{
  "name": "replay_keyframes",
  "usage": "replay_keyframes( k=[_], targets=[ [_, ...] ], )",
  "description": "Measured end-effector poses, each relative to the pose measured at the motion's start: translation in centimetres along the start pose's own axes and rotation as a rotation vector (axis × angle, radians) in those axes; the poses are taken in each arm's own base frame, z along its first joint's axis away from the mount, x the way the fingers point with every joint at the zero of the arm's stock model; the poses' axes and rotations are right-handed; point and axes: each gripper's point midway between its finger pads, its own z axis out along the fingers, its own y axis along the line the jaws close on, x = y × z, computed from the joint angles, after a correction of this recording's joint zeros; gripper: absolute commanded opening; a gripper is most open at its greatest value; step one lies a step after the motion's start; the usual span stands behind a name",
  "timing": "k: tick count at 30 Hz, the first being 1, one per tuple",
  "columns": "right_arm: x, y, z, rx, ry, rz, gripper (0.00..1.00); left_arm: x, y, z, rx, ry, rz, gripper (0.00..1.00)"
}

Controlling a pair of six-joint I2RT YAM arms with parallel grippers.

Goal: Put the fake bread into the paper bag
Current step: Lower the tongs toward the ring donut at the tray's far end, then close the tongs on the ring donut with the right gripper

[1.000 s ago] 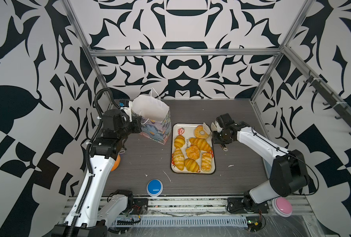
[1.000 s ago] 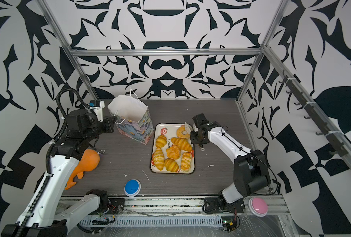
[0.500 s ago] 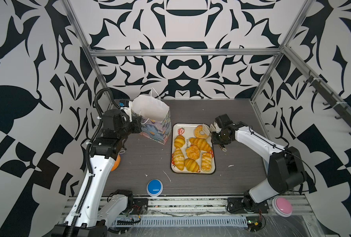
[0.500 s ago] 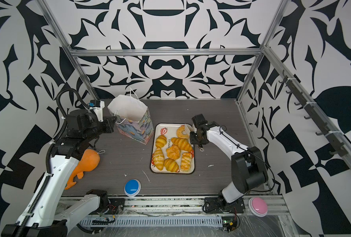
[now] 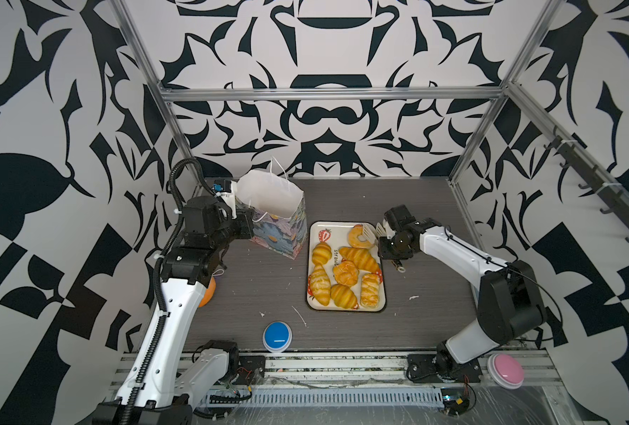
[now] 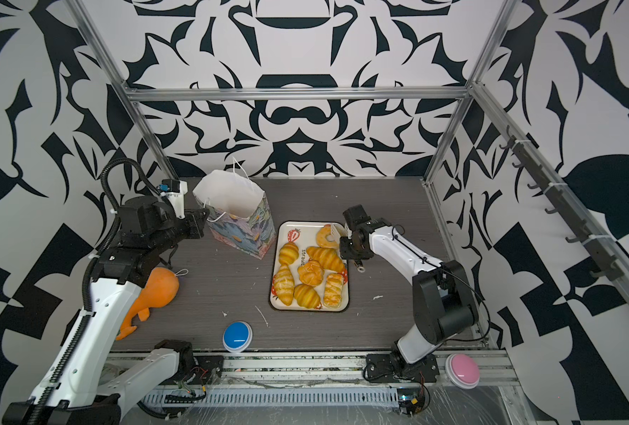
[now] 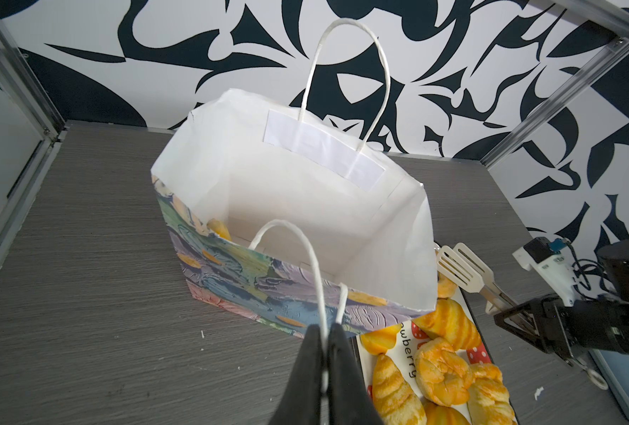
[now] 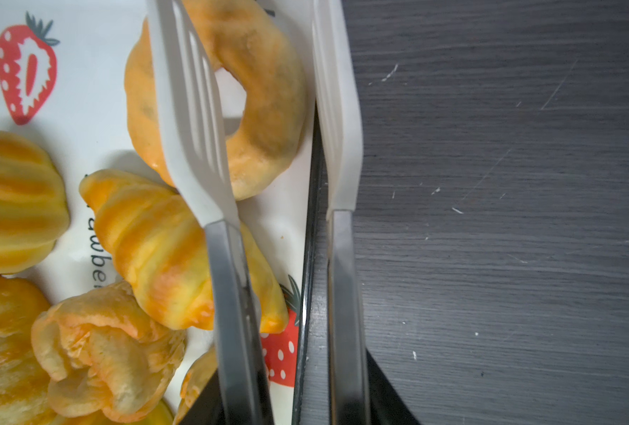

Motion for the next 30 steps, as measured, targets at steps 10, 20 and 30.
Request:
replay_keyframes(
  k=[10,20,30],
  targets=[
    [0.07,-0.23,0.27,0.013,0.006,-0.001,0.45,0.04,0.01,0.00,0.000,0.002,-0.001,0.10],
    [0.18,-0.37,0.48,0.022,0.012,-0.003,0.45,0.05,0.00,0.00,0.000,0.002,0.000,0.10],
    [0.34,-0.53,0.10,0.028,0.013,-0.003,0.46,0.10,0.04,0.11,-0.001,0.005,-0.002,0.10]
  ],
)
